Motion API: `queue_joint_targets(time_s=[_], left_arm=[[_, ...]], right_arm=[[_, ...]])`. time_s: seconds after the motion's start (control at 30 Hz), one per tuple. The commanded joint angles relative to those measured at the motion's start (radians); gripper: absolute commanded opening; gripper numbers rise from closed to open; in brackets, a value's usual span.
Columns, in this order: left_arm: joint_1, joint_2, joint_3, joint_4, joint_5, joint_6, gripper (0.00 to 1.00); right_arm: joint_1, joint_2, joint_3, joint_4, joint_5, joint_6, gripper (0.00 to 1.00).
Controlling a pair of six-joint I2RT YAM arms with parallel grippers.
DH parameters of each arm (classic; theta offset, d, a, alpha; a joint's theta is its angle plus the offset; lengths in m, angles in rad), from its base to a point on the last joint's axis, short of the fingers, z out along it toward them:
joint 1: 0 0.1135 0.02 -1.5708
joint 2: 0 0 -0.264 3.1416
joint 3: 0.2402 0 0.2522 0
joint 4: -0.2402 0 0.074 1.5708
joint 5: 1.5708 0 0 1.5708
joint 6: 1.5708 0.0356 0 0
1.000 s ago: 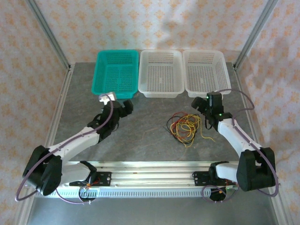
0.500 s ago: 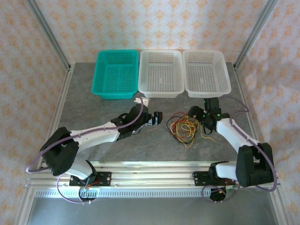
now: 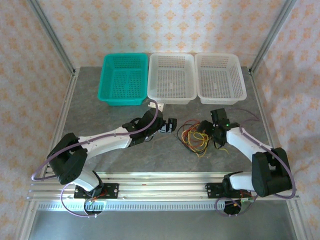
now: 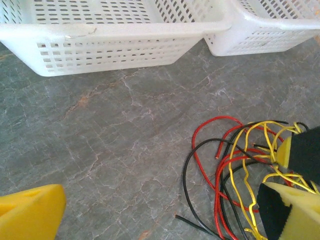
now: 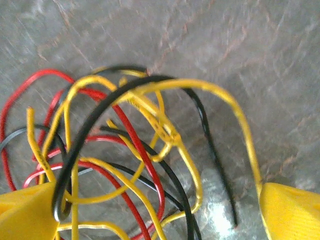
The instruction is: Untangle the cables
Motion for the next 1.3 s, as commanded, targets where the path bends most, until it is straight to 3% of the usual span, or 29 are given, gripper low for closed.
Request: queue_joint_targets(time_s=[0.0, 0.27, 0.57, 0.77, 0.83, 1.03, 1.27], left_arm=[[-0.003, -0.047, 0.013, -0.004, 0.015, 0.040, 0.99], [-0.004, -0.089, 0.003, -0.002, 0.069, 0.051, 0.99], [0.037, -0.139, -0.055, 0.014, 0.151, 0.029, 1.00], [0.053, -0.176, -0.088, -0.024, 0.148, 0.043, 0.99], [0.056, -0.179, -0.097, -0.044, 0.128, 0.049, 0.99], [0.110, -0.166, -0.121, -0.029, 0.169, 0.052, 0.97], [0.115, -0.114, -0.092, -0.005, 0.173, 0.101, 0.95]], right_arm=[[0.042, -0.036, -0.035, -0.013, 0.020, 0.084, 1.00], [0.141, -0.053, -0.087, 0.127, -0.099, 0.274, 1.00], [0.295, 0.064, -0.021, 0.345, -0.162, 0.437, 0.74], [0.337, 0.135, 0.075, 0.365, -0.126, 0.441, 0.72], [0.337, 0.125, 0.086, 0.346, -0.103, 0.429, 0.75], [0.337, 0.026, 0.088, 0.174, 0.002, 0.344, 1.00], [0.337, -0.135, 0.071, 0.032, 0.133, 0.243, 1.00]])
